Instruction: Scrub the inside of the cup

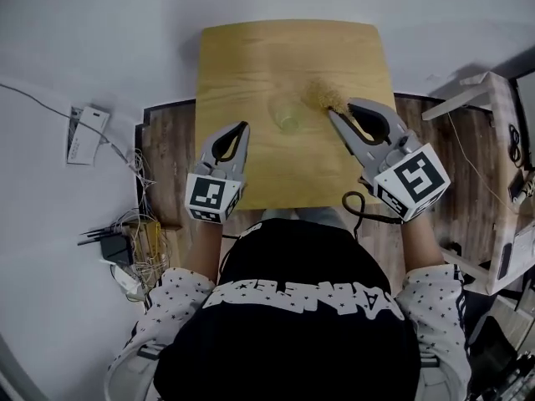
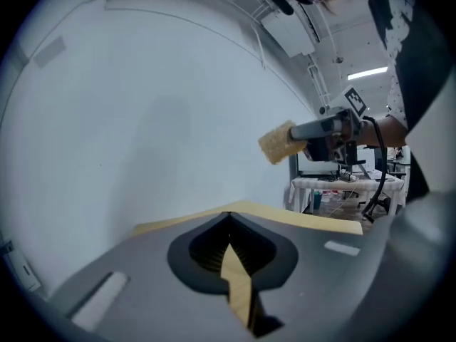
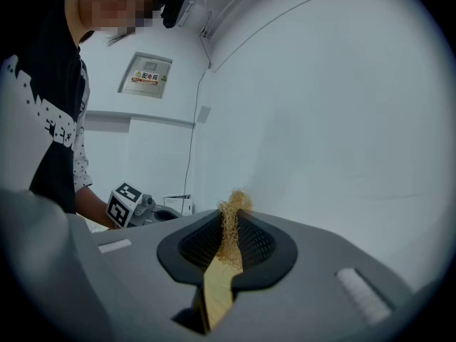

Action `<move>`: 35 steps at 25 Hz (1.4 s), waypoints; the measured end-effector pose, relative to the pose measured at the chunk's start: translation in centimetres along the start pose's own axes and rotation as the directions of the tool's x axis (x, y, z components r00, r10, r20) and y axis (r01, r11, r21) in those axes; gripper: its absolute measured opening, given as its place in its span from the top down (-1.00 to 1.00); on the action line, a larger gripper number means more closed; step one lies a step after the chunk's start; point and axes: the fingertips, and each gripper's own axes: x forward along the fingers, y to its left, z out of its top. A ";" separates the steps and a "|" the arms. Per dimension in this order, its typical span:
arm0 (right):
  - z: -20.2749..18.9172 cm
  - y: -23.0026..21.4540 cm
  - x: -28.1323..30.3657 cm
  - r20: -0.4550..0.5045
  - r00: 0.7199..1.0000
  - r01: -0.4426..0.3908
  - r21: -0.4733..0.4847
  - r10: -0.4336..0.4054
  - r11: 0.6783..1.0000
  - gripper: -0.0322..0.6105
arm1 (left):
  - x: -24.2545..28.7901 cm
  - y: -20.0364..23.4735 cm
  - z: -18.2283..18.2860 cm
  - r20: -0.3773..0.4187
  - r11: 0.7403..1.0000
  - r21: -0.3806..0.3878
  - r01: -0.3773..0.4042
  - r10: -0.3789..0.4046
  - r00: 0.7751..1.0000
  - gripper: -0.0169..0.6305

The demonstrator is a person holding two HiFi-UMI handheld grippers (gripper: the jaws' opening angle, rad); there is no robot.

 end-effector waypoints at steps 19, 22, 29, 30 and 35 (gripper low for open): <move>2.5 0.5 2.4 0.025 0.997 -0.070 -0.013 0.070 0.997 0.71 | -4.8 -1.5 7.7 0.025 0.999 -0.013 -0.047 0.048 0.999 0.95; 2.6 0.9 2.7 0.028 0.994 -0.109 -0.020 0.109 0.994 0.72 | -4.8 -1.5 7.9 0.042 0.998 -0.020 -0.056 0.056 0.998 0.95; 2.2 1.3 2.3 -0.023 0.992 -0.127 -0.043 0.126 0.991 0.72 | -4.8 -1.9 7.9 0.015 0.997 -0.011 -0.071 0.071 0.997 0.95; 2.2 1.2 2.3 -0.019 0.992 -0.125 -0.044 0.124 0.991 0.72 | -4.7 -2.0 8.0 0.014 0.997 -0.011 -0.073 0.073 0.997 0.95; 2.2 0.4 1.7 0.008 0.995 -0.101 -0.025 0.101 0.995 0.72 | -4.0 -2.6 8.5 0.019 0.997 -0.009 -0.075 0.075 0.997 0.95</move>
